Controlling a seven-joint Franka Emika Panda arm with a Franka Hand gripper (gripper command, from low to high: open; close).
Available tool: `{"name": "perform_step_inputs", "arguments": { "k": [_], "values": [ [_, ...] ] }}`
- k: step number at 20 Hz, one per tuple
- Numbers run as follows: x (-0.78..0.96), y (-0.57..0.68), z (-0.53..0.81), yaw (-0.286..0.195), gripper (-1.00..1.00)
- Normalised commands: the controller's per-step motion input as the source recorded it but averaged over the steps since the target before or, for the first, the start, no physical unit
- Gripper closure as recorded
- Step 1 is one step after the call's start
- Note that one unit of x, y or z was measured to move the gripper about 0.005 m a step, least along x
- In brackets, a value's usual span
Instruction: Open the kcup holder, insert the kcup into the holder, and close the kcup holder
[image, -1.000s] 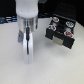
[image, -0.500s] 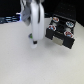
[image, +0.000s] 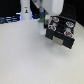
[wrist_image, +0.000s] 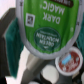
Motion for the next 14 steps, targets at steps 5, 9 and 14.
{"name": "perform_step_inputs", "arguments": {
  "k": [5, 9, 14],
  "values": [
    [0.07, 0.65, 0.42, 0.016, 1.0],
    [0.08, 0.65, 0.28, 0.021, 1.0],
    [0.09, 0.64, 0.19, 0.029, 1.0]
  ]
}}
